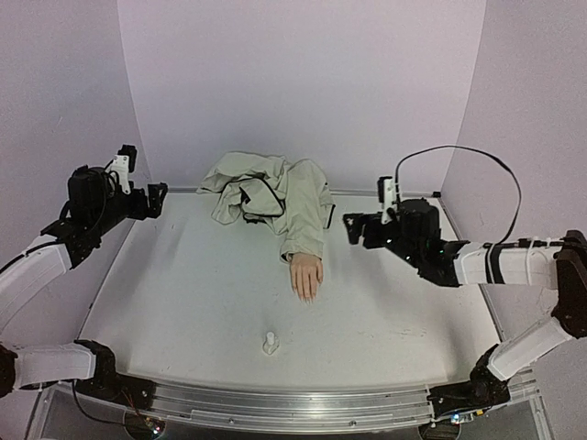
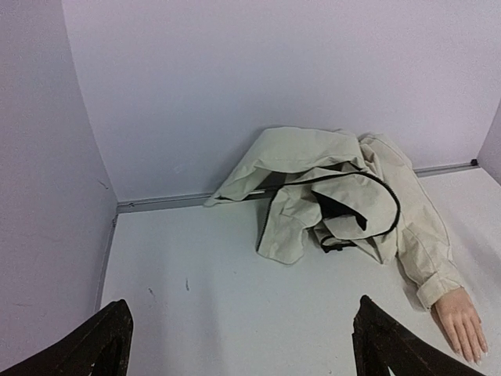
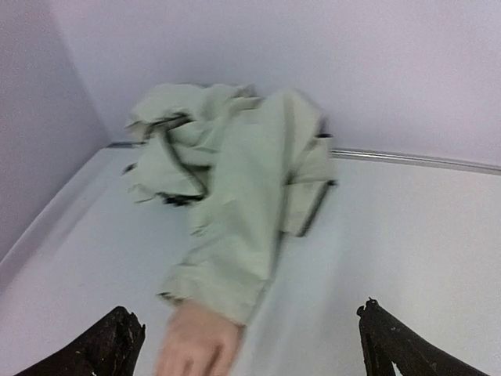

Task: Paint the nails

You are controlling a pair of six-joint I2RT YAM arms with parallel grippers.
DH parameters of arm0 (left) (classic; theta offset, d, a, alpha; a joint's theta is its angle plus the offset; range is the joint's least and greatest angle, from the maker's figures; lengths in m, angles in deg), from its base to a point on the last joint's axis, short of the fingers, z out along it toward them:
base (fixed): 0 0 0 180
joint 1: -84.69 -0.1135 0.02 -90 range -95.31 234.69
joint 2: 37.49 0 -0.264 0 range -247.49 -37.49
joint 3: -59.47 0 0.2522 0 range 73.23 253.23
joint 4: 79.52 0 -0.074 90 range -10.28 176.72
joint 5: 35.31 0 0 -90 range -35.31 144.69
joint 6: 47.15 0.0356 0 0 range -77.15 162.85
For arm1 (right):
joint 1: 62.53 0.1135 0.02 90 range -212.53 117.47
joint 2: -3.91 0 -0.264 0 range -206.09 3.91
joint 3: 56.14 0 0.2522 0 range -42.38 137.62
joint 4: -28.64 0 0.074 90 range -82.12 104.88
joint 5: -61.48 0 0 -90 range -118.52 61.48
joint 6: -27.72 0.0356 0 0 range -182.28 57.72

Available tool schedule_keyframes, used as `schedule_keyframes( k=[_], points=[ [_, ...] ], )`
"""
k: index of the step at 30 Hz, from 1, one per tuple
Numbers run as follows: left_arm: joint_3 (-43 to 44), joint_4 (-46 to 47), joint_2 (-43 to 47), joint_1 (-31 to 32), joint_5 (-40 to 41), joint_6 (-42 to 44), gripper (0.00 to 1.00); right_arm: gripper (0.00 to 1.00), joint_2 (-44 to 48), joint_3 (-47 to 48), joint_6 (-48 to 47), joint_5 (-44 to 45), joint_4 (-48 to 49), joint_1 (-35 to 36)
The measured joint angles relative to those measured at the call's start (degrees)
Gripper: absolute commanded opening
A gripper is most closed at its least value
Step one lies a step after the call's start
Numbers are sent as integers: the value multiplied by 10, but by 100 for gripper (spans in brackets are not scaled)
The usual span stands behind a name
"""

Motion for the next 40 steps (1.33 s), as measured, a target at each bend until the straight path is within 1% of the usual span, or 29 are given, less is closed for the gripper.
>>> schedule_keyframes(
  k=[3, 5, 7, 10, 13, 17, 24, 28, 40],
  points=[
    [0, 0, 3, -37, 0, 0, 100, 98, 21, 0, 2, -7, -56, -130],
    [0, 0, 7, -57, 0, 1, 99, 98, 33, 0, -3, -9, -89, -201],
    [0, 0, 11, -70, 0, 4, 99, 98, 47, 1, -14, -8, -121, -255],
    [0, 0, 16, -85, 0, 10, 100, 98, 67, 3, -43, 5, -157, -301],
    [0, 1, 18, -100, -4, 12, 99, 98, 103, 1, -68, 21, -176, -315],
    [0, 2, 18, -117, -18, 13, 99, 98, 172, -24, -86, 25, -173, -317],
    [-8, 16, 19, -118, -32, 14, 99, 98, 250, -40, -97, -6, -170, -317],
    [-11, 21, 20, -118, -34, 15, 99, 98, 270, -42, -100, -16, -165, -317],
    [-15, 26, 26, -118, -47, 16, 99, 98, 271, -45, -100, -16, -156, -317]
  ],
)
